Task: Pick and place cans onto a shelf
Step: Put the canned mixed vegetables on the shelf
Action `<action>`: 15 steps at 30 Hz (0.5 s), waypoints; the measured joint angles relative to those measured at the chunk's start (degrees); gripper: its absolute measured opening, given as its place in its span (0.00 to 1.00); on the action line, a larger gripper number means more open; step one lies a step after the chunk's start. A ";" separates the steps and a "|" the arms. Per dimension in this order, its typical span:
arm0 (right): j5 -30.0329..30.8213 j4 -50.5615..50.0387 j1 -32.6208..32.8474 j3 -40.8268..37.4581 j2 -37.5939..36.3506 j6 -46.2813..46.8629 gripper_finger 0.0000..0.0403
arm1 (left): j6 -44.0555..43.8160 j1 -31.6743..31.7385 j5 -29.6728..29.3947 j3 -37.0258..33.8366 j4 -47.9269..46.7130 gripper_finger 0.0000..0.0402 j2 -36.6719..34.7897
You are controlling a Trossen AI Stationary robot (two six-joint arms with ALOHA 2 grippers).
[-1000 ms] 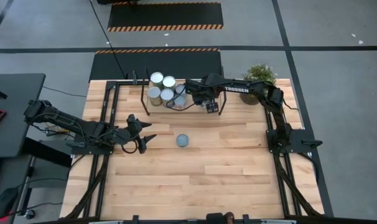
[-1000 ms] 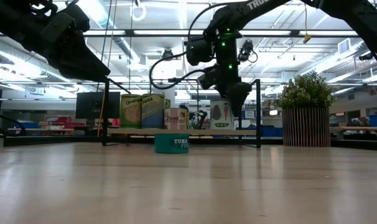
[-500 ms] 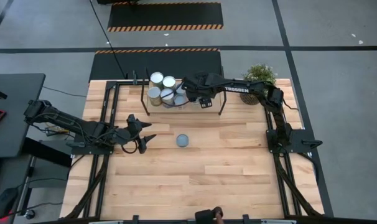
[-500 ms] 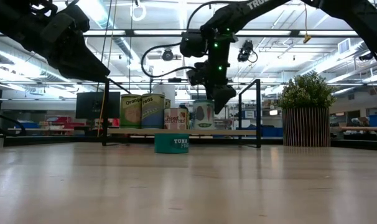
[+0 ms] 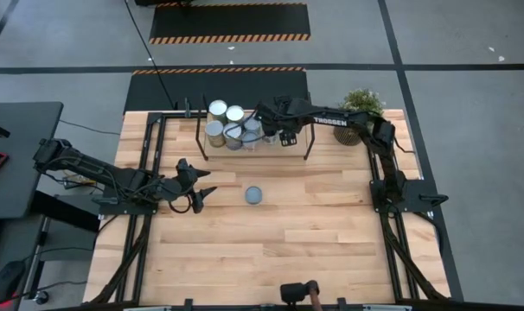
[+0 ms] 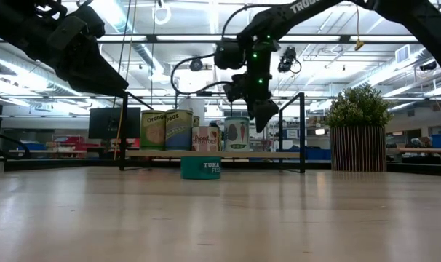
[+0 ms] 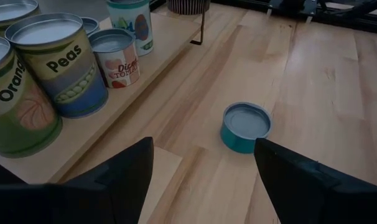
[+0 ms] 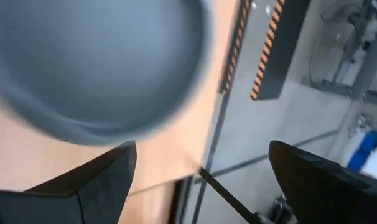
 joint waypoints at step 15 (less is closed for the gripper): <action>-15.64 6.17 -8.58 3.66 0.00 3.06 0.93 | -0.02 0.00 0.00 0.00 -0.02 0.71 -0.01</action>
